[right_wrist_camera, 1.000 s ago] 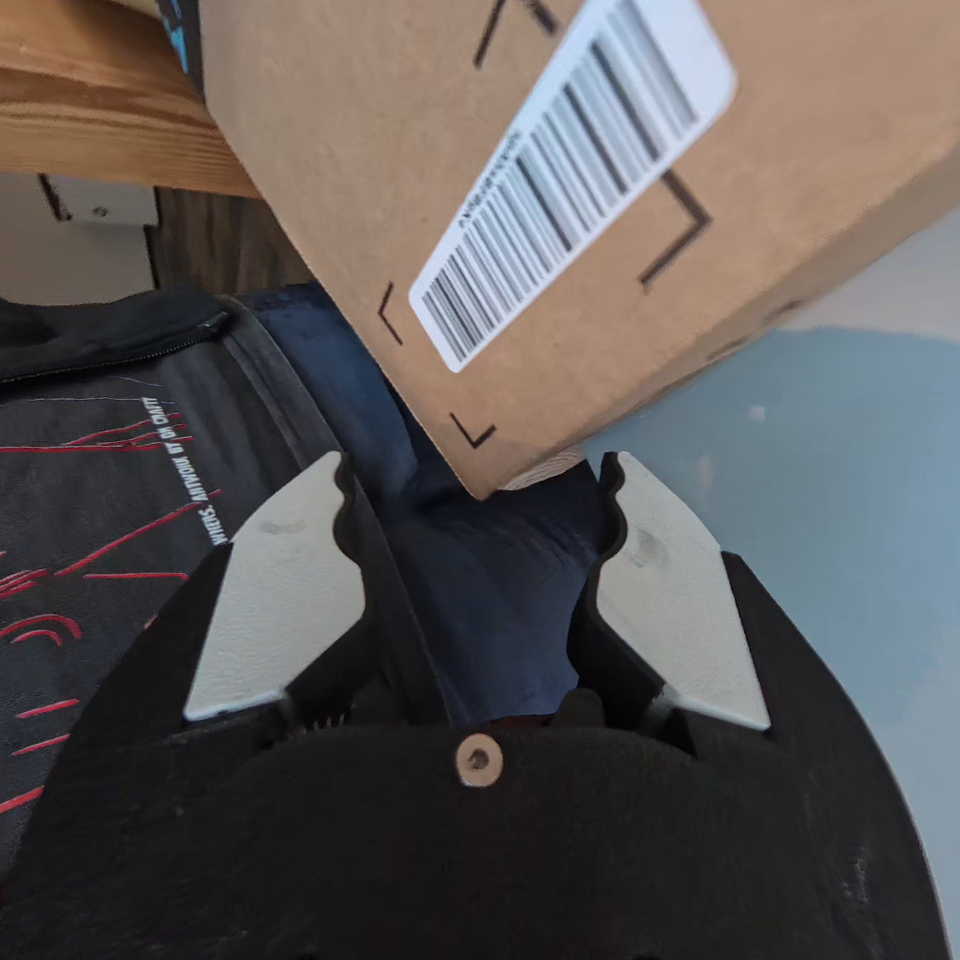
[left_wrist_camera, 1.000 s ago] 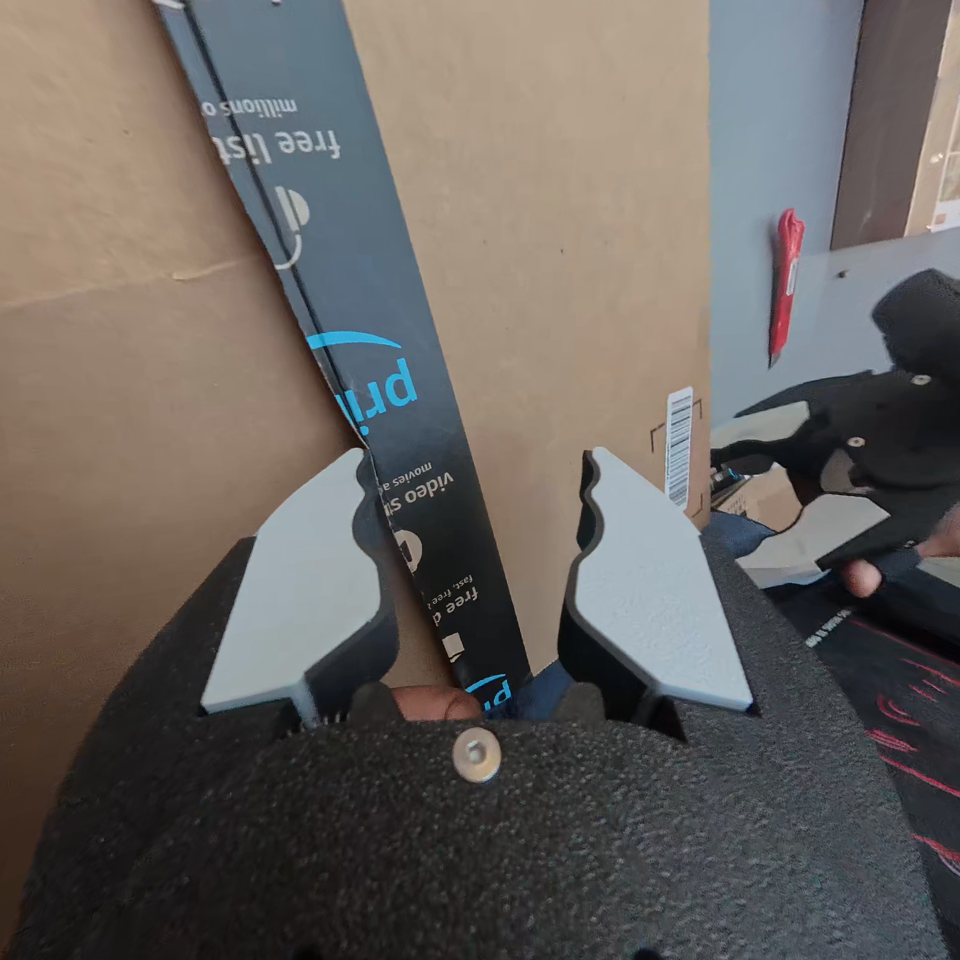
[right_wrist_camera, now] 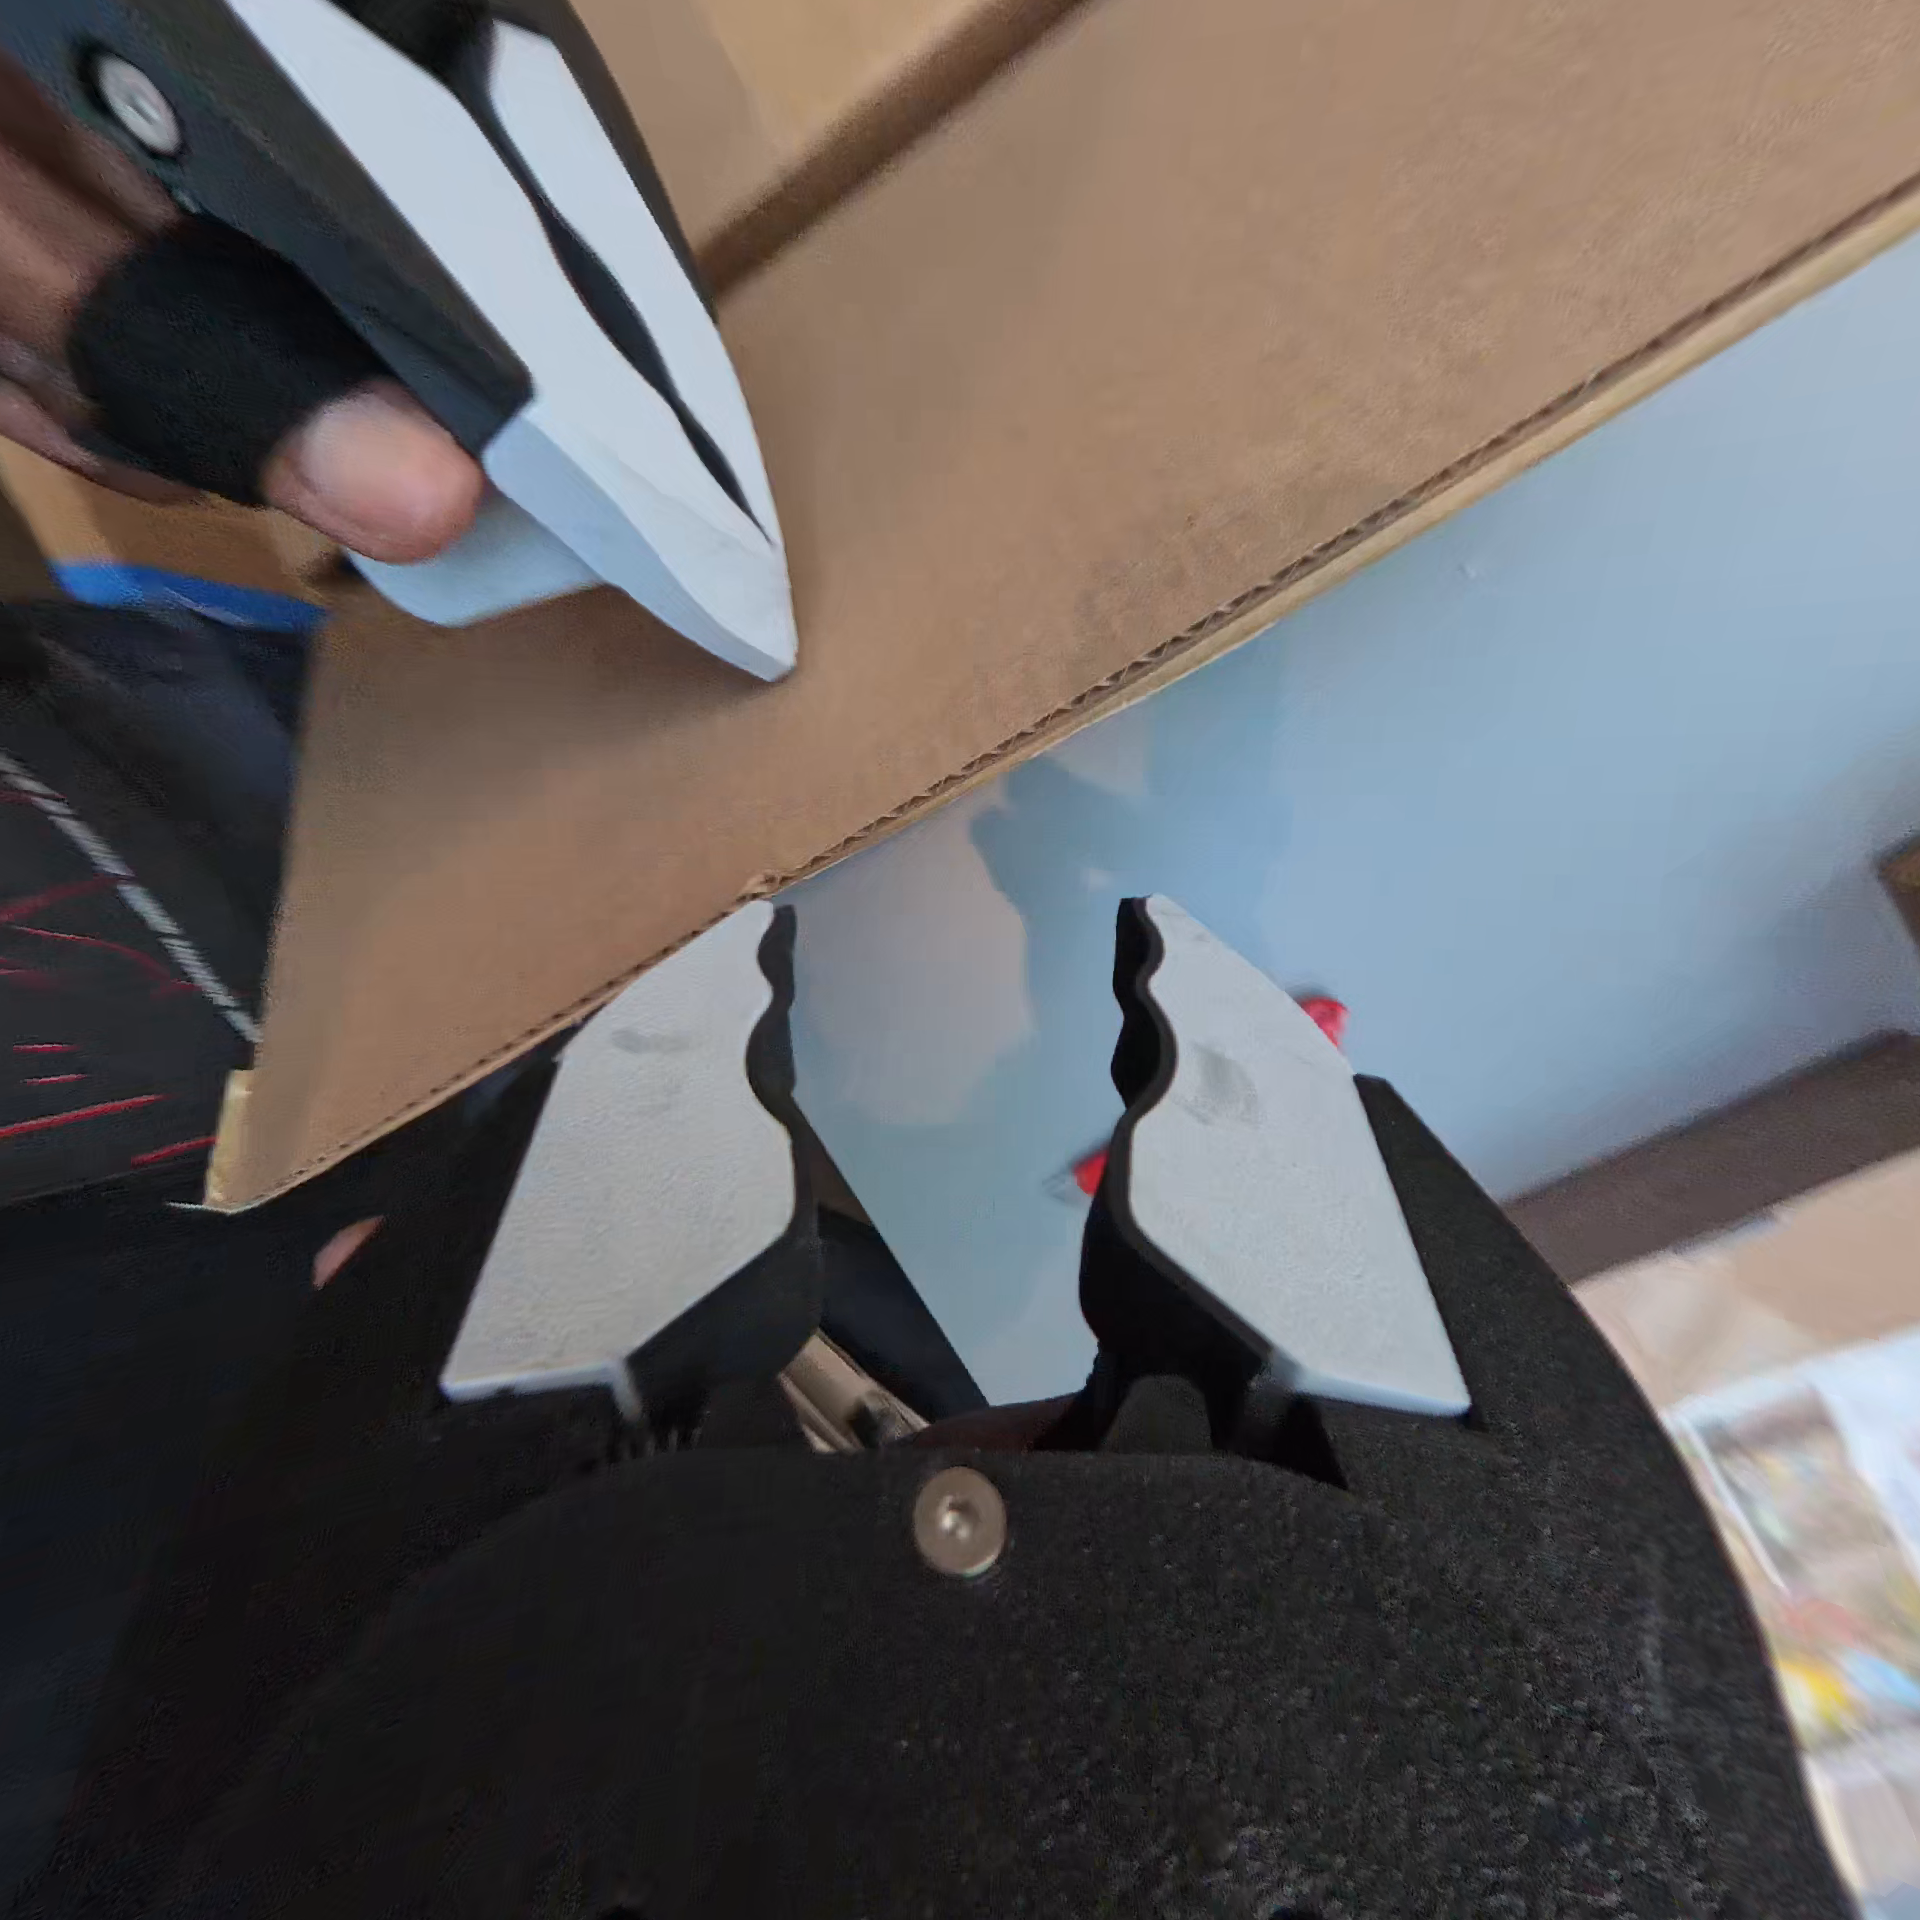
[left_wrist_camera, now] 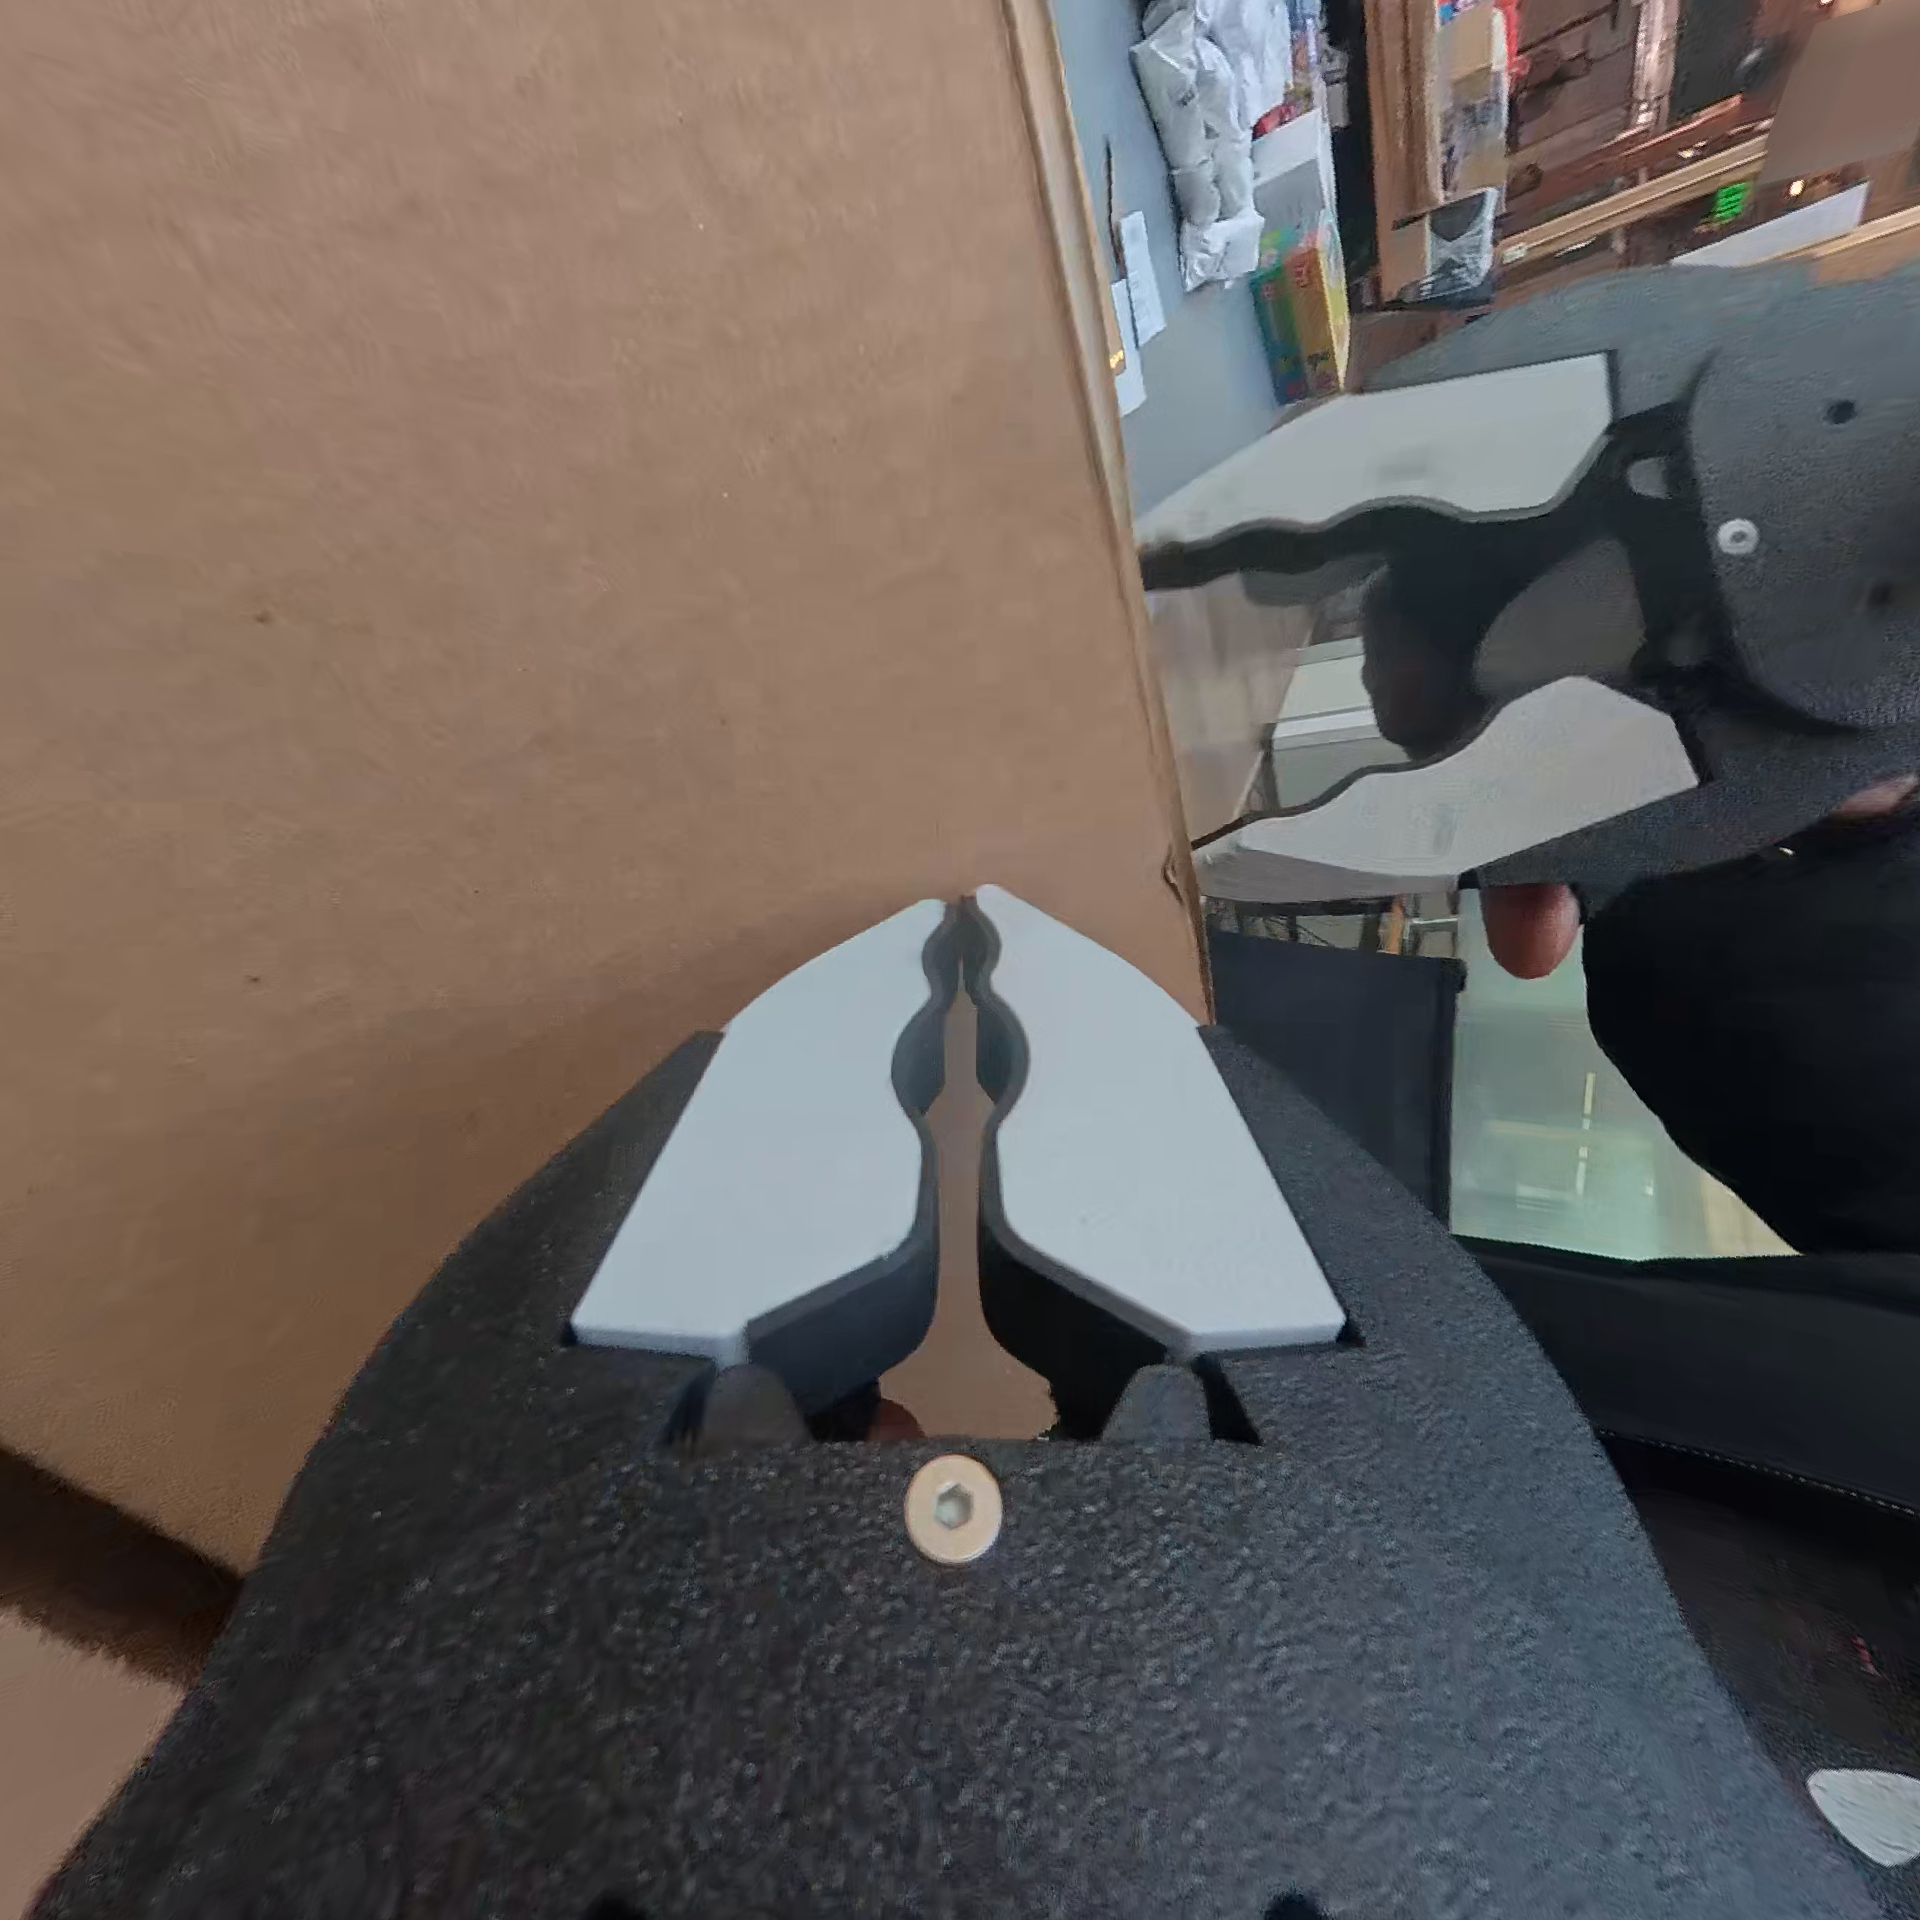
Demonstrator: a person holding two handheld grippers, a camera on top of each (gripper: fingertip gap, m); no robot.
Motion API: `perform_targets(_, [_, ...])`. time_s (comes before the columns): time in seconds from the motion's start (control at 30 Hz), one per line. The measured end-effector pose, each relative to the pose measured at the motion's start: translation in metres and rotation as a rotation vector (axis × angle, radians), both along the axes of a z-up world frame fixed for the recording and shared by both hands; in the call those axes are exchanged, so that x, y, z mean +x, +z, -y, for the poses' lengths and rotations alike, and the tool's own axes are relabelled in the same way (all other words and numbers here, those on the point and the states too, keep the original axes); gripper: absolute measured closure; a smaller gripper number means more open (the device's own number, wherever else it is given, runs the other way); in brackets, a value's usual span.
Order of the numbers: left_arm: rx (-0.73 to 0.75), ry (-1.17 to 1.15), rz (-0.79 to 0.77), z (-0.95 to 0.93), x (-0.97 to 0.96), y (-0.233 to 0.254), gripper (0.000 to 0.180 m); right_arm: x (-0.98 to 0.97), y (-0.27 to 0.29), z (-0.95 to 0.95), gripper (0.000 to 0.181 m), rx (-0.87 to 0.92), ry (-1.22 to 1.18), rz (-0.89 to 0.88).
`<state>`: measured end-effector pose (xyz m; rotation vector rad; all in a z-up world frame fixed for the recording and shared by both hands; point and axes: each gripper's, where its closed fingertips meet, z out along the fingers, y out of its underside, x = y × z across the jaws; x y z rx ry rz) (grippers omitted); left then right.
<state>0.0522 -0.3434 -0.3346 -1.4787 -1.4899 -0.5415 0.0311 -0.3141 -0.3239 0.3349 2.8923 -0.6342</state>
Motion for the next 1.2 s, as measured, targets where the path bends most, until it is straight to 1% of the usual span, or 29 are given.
perform_targets(0.03, [0.049, 0.007, 0.034, -0.005, -0.002, -0.007, 0.18, -0.006, -0.007, -0.009, 0.119, 0.106, 0.015, -0.07])
perform_targets(0.07, [0.122, 0.033, 0.075, -0.007, -0.003, -0.01, 0.179, -0.009, -0.011, -0.014, 0.118, 0.179, 0.01, -0.088])
perform_targets(0.1, [0.192, 0.054, 0.092, -0.007, -0.003, -0.008, 0.178, -0.009, -0.012, -0.016, 0.114, 0.22, -0.008, -0.08])
perform_targets(0.17, [0.301, 0.082, 0.06, 0.001, -0.001, 0.004, 0.174, -0.008, -0.006, -0.022, 0.102, 0.264, -0.056, -0.045])
perform_targets(0.2, [0.339, 0.09, 0.033, 0.007, 0.001, 0.013, 0.171, -0.009, 0.002, -0.023, 0.103, 0.259, -0.076, -0.041])
perform_targets(0.23, [0.351, 0.102, 0.012, 0.014, 0.003, 0.019, 0.165, -0.01, 0.013, -0.022, 0.103, 0.229, -0.093, -0.051])
perform_targets(0.3, [0.31, 0.12, -0.02, 0.029, 0.006, 0.022, 0.152, -0.011, 0.044, -0.011, 0.105, 0.105, -0.12, -0.078])
perform_targets(0.4, [0.26, 0.101, -0.026, 0.034, 0.008, 0.02, 0.15, -0.002, 0.112, 0.036, 0.109, -0.209, -0.098, -0.054])
perform_targets(0.47, [0.228, 0.077, -0.005, 0.025, 0.006, 0.013, 0.147, 0.007, 0.134, 0.071, 0.111, -0.316, -0.039, -0.046])
perform_targets(0.5, [0.202, 0.062, 0.005, 0.019, 0.004, 0.008, 0.144, 0.01, 0.128, 0.087, 0.11, -0.308, -0.009, -0.049])
perform_targets(0.53, [0.17, 0.044, 0.01, 0.013, 0.002, 0.002, 0.143, 0.01, 0.112, 0.1, 0.105, -0.264, 0.012, -0.055])
perform_targets(0.6, [0.121, 0.011, 0.006, 0.008, 0.001, -0.008, 0.146, 0.001, 0.06, 0.114, 0.101, -0.131, 0.004, -0.055])
perform_targets(0.63, [0.118, 0.008, 0.001, 0.01, 0.001, -0.008, 0.15, -0.005, 0.031, 0.113, 0.098, -0.06, -0.019, -0.041])
perform_targets(0.67, [0.128, 0.02, -0.01, 0.015, 0.001, -0.006, 0.152, -0.01, 0.007, 0.108, 0.1, -0.004, -0.06, -0.009])
perform_targets(0.7, [0.112, 0.056, -0.012, 0.025, 0.002, -0.006, 0.145, -0.016, -0.011, 0.102, 0.1, 0.024, -0.118, 0.026])
perform_targets(0.73, [0.033, 0.091, 0.017, 0.042, 0.005, -0.015, 0.115, -0.021, -0.02, 0.097, 0.102, 0.023, -0.173, 0.049])
perform_targets(0.8, [-0.085, 0.066, 0.042, 0.077, 0.024, -0.028, 0.112, -0.028, -0.029, 0.086, 0.115, 0.004, -0.238, 0.068])
perform_targets(0.87, [-0.245, 0.092, 0.044, 0.124, 0.038, -0.04, 0.11, -0.034, -0.038, 0.079, 0.126, 0.005, -0.24, 0.044])
perform_targets(0.9, [-0.326, 0.103, 0.042, 0.149, 0.042, -0.044, 0.109, -0.036, -0.046, 0.075, 0.129, 0.028, -0.226, 0.016])
perform_targets(0.93, [-0.411, 0.107, 0.04, 0.173, 0.045, -0.047, 0.108, -0.037, -0.057, 0.07, 0.128, 0.066, -0.207, -0.003])
perform_targets(0.97, [-0.485, 0.093, 0.034, 0.192, 0.045, -0.049, 0.108, -0.037, -0.07, 0.067, 0.122, 0.11, -0.184, -0.01])
perform_targets(1.03, [-0.584, 0.0, 0.015, 0.214, 0.042, -0.051, 0.104, -0.03, -0.101, 0.063, 0.105, 0.195, -0.132, -0.014])
perform_targets(1.1, [-0.662, -0.164, 0.009, 0.219, 0.039, -0.06, 0.092, -0.019, -0.132, 0.058, 0.081, 0.306, -0.056, -0.025])
perform_targets(1.13, [-0.688, -0.275, 0.01, 0.219, 0.041, -0.066, 0.09, -0.012, -0.144, 0.057, 0.071, 0.362, -0.021, -0.016])
perform_targets(1.2, [-0.759, -0.506, 0.007, 0.222, 0.047, -0.08, 0.088, -0.003, -0.157, 0.057, 0.073, 0.408, -0.022, 0.05])
